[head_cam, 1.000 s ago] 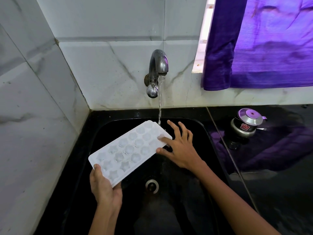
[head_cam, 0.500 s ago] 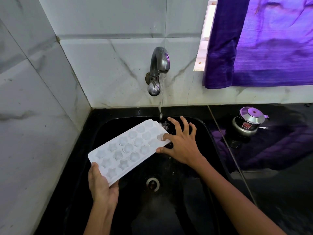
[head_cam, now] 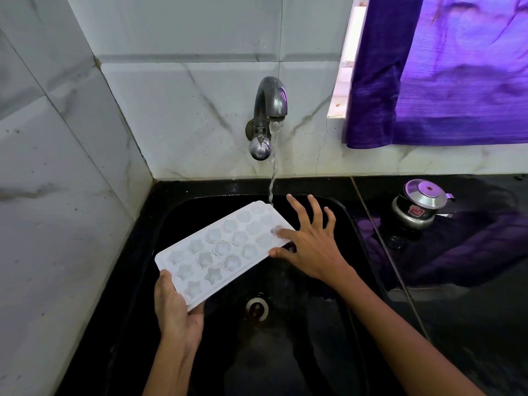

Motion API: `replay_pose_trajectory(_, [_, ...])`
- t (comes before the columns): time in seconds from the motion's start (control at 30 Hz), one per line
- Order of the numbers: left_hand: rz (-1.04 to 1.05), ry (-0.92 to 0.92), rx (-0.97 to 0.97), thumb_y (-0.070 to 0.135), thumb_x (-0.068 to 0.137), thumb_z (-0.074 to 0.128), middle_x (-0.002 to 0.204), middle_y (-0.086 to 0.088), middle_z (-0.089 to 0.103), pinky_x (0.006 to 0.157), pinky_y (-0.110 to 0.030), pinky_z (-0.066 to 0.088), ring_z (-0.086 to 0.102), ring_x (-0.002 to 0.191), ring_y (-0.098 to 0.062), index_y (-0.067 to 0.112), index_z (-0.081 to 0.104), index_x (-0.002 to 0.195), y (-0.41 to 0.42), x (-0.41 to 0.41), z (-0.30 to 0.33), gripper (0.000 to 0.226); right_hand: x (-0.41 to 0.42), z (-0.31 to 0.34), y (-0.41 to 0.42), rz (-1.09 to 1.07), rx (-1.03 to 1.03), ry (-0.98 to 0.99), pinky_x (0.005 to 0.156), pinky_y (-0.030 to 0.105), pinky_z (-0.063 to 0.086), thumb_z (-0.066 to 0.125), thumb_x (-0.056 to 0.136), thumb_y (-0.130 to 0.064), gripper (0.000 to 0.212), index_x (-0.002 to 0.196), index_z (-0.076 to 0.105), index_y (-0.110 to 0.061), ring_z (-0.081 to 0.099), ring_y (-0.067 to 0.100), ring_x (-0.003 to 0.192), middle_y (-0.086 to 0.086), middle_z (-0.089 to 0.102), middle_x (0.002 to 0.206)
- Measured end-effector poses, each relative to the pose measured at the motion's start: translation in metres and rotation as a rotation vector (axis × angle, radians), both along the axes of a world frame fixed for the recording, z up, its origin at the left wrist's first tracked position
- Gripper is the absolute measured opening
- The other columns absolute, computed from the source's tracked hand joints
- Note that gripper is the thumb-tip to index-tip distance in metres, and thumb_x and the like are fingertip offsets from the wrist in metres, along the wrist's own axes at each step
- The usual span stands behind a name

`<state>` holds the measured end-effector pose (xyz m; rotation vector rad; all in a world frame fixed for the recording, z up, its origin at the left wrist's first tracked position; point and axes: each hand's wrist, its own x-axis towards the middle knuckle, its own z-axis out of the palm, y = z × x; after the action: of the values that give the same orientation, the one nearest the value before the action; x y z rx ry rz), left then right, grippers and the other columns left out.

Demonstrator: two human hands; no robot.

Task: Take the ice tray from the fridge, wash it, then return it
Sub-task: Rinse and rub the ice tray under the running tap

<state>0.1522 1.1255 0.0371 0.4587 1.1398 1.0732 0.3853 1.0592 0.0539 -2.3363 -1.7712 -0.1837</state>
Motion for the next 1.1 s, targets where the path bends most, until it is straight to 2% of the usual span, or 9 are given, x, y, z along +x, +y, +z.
replay_pose_trajectory(0.27, [-0.006, -0.003, -0.016, 0.04, 0.1, 0.041, 0.107, -0.001, 0.07, 0.066, -0.035, 0.056, 0.068, 0.091, -0.02, 0.021, 0.058, 0.12, -0.006, 0.001, 0.006, 0.032, 0.003, 0.006, -0.011, 0.001, -0.075, 0.084, 0.108, 0.049, -0.013, 0.021, 0.062, -0.089, 0.078, 0.112, 0.063, -0.045, -0.025, 0.027, 0.138, -0.004, -0.008, 0.159])
replay_pose_trajectory(0.33, [-0.029, 0.018, 0.004, 0.04, 0.099, 0.041, 0.112, -0.003, 0.069, 0.064, -0.034, 0.057, 0.068, 0.096, -0.023, 0.02, 0.058, 0.123, -0.006, 0.002, 0.005, 0.036, 0.005, 0.007, -0.015, 0.012, -0.125, 0.089, 0.109, 0.051, -0.011, 0.032, 0.063, -0.088, 0.073, 0.107, 0.067, -0.042, -0.025, 0.026, 0.139, -0.007, -0.01, 0.159])
replay_pose_trajectory(0.4, [-0.045, 0.03, 0.01, 0.041, 0.099, 0.041, 0.115, -0.004, 0.069, 0.06, -0.032, 0.059, 0.068, 0.099, -0.025, 0.02, 0.057, 0.126, -0.007, 0.003, 0.002, 0.038, 0.01, 0.01, -0.018, 0.006, -0.137, 0.163, 0.111, 0.052, -0.008, 0.051, 0.056, -0.086, 0.063, 0.09, 0.072, -0.037, -0.022, 0.024, 0.141, -0.011, -0.003, 0.158])
replay_pose_trajectory(0.5, [-0.046, 0.022, -0.015, 0.042, 0.099, 0.042, 0.116, -0.005, 0.069, 0.061, -0.033, 0.058, 0.068, 0.099, -0.025, 0.02, 0.057, 0.125, -0.01, 0.006, 0.001, 0.038, 0.019, 0.017, -0.02, -0.008, -0.066, 0.365, 0.111, 0.048, 0.001, 0.054, 0.042, -0.089, 0.06, 0.07, 0.065, -0.036, -0.001, 0.015, 0.143, -0.019, 0.023, 0.15])
replay_pose_trajectory(0.67, [-0.069, 0.041, 0.022, 0.037, 0.099, 0.043, 0.108, -0.003, 0.07, 0.059, -0.033, 0.059, 0.068, 0.092, -0.023, 0.023, 0.06, 0.117, -0.012, 0.016, 0.006, 0.028, 0.016, 0.022, -0.004, -0.005, 0.002, 0.516, 0.105, 0.036, 0.018, 0.053, 0.071, -0.076, 0.046, 0.089, 0.057, -0.034, 0.036, 0.005, 0.127, -0.018, 0.044, 0.131])
replay_pose_trajectory(0.77, [-0.074, 0.036, 0.03, 0.036, 0.1, 0.042, 0.113, -0.006, 0.069, 0.056, -0.031, 0.058, 0.068, 0.093, -0.023, 0.018, 0.057, 0.124, -0.012, 0.021, 0.007, 0.034, 0.009, 0.017, 0.011, 0.045, -0.086, 0.464, 0.111, 0.043, 0.022, 0.052, 0.086, -0.058, 0.036, 0.112, 0.057, -0.034, 0.032, 0.014, 0.134, -0.007, 0.034, 0.145])
replay_pose_trajectory(0.9, [-0.086, 0.028, 0.026, 0.038, 0.1, 0.04, 0.114, -0.008, 0.068, 0.054, -0.03, 0.058, 0.068, 0.094, -0.025, 0.017, 0.056, 0.126, -0.004, 0.024, 0.01, 0.037, 0.006, 0.01, 0.025, 0.073, -0.269, 0.466, 0.115, 0.049, 0.016, 0.042, 0.094, -0.051, 0.043, 0.134, 0.047, -0.034, 0.009, 0.022, 0.145, -0.001, 0.014, 0.156])
replay_pose_trajectory(0.97, [-0.089, 0.017, 0.032, 0.036, 0.1, 0.041, 0.112, -0.007, 0.069, 0.052, -0.03, 0.058, 0.068, 0.092, -0.024, 0.017, 0.057, 0.125, 0.003, 0.025, 0.012, 0.035, 0.007, 0.01, 0.029, 0.075, -0.266, 0.485, 0.114, 0.049, 0.021, 0.042, 0.095, -0.05, 0.045, 0.135, 0.047, -0.032, 0.008, 0.023, 0.145, -0.002, 0.012, 0.157])
replay_pose_trajectory(1.1, [-0.103, -0.004, 0.047, 0.036, 0.1, 0.041, 0.113, -0.008, 0.069, 0.055, -0.031, 0.059, 0.068, 0.094, -0.025, 0.016, 0.057, 0.126, 0.012, 0.029, 0.014, 0.036, 0.013, 0.016, 0.037, 0.024, -0.135, 0.564, 0.102, 0.042, 0.041, 0.059, 0.084, -0.053, 0.044, 0.114, 0.065, -0.022, 0.032, 0.018, 0.133, -0.006, 0.025, 0.149])
